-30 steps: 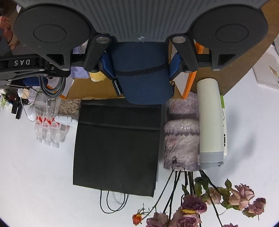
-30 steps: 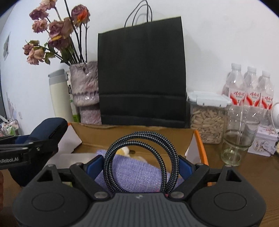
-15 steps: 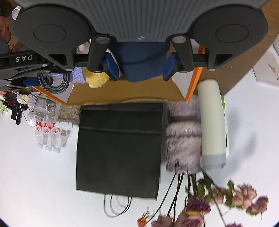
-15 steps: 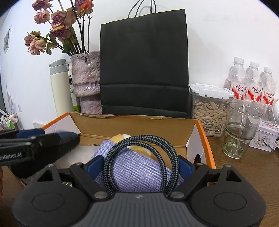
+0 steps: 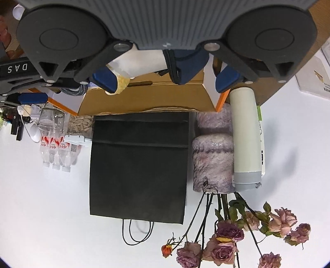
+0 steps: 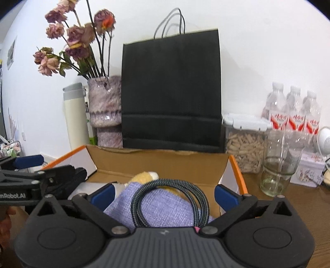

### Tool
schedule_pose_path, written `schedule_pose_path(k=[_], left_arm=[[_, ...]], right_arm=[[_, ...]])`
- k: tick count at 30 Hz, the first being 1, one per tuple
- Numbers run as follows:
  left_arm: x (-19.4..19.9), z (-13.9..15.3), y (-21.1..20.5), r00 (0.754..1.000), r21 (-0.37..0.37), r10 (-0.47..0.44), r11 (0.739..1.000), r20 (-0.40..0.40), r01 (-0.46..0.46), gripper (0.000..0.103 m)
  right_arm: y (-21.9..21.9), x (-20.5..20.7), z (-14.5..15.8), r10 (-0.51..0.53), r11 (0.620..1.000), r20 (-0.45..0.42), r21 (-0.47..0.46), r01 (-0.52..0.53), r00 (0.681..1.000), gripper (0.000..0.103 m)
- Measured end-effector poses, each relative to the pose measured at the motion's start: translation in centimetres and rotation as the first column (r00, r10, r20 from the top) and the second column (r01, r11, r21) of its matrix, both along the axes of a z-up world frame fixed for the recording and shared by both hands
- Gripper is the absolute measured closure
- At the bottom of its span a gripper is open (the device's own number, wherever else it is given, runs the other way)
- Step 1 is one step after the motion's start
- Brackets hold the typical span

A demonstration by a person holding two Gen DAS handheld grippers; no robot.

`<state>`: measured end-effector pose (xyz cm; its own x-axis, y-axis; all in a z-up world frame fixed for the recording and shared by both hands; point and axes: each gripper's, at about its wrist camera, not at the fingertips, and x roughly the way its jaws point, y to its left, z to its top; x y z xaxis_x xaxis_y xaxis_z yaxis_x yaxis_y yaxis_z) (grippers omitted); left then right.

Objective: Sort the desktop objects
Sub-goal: 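Open both tools to drop the pouch and cable into the box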

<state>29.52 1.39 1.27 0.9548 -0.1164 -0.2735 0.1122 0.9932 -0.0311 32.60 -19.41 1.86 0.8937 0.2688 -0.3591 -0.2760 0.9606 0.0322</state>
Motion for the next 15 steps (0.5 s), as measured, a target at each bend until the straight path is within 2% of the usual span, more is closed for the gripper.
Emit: schedule_pose_path(k=[8,15], left_arm=[[-1.1,0.0,0.3,0.999,-0.034,0.037,0.999,0.011,-0.037,0.0],[-3.9,-0.3,0.5,0.997,-0.036,0.075,0.997,0.001,-0.074,0.0]], right_arm=[[-0.3,-1.4,0.4,-0.008,1.0,0.03,0.012,0.007,1.0,0.0],[-1.0,-4.4,0.3,-0.014,1.0,0.048,-0.007,0.014,0.999,0.0]])
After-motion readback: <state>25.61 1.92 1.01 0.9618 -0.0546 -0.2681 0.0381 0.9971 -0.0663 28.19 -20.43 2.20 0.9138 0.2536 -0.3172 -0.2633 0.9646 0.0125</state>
